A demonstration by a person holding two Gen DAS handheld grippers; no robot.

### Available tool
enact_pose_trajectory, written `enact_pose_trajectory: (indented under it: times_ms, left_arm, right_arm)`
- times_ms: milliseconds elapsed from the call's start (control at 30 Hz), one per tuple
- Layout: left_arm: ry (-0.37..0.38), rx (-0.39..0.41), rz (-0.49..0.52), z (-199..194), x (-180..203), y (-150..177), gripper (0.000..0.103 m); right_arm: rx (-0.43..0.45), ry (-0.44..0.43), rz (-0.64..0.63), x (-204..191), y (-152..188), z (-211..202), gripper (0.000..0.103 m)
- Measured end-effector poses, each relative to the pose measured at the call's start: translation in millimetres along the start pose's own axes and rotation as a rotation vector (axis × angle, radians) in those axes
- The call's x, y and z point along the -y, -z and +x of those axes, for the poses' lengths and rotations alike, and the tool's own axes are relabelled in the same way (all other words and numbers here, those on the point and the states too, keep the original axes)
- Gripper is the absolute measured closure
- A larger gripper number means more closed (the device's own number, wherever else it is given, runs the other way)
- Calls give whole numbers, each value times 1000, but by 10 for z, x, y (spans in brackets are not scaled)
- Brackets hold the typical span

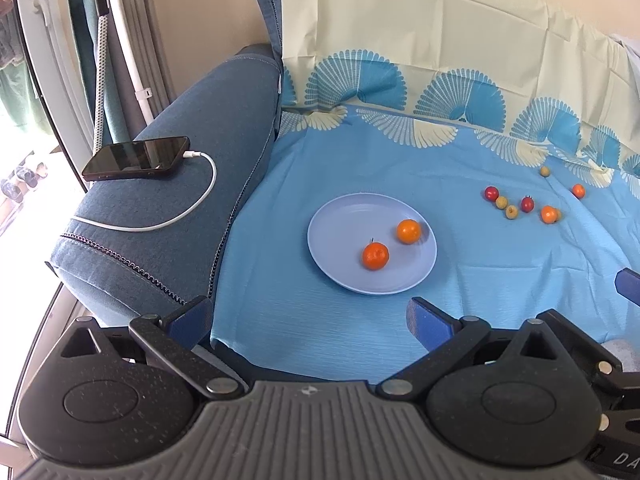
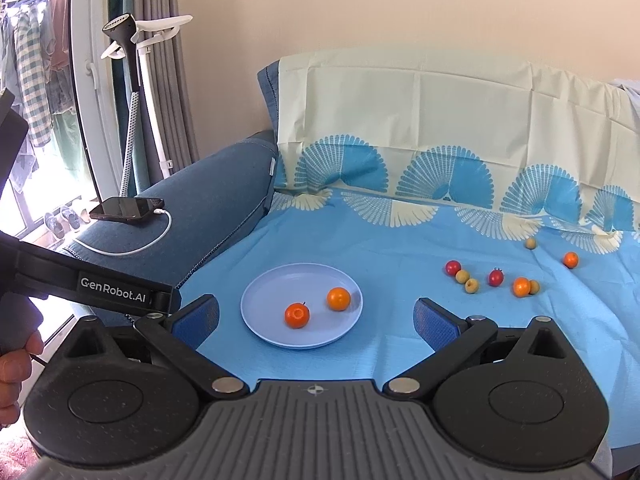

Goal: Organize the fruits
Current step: 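Withdraw both open tools from the plate and lift them back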

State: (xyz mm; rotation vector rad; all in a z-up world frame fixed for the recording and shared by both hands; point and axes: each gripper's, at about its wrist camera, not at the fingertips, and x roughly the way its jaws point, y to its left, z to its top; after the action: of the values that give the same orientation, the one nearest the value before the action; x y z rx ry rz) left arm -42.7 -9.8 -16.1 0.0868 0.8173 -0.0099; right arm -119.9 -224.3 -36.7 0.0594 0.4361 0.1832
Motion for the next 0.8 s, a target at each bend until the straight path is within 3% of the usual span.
enact_pose_trajectory:
  times_ms: [800]
  left_arm:
    - [-6, -38, 22, 202, 39, -2, 0]
  right_arm:
    - [-48, 1, 24, 1, 43, 175, 1]
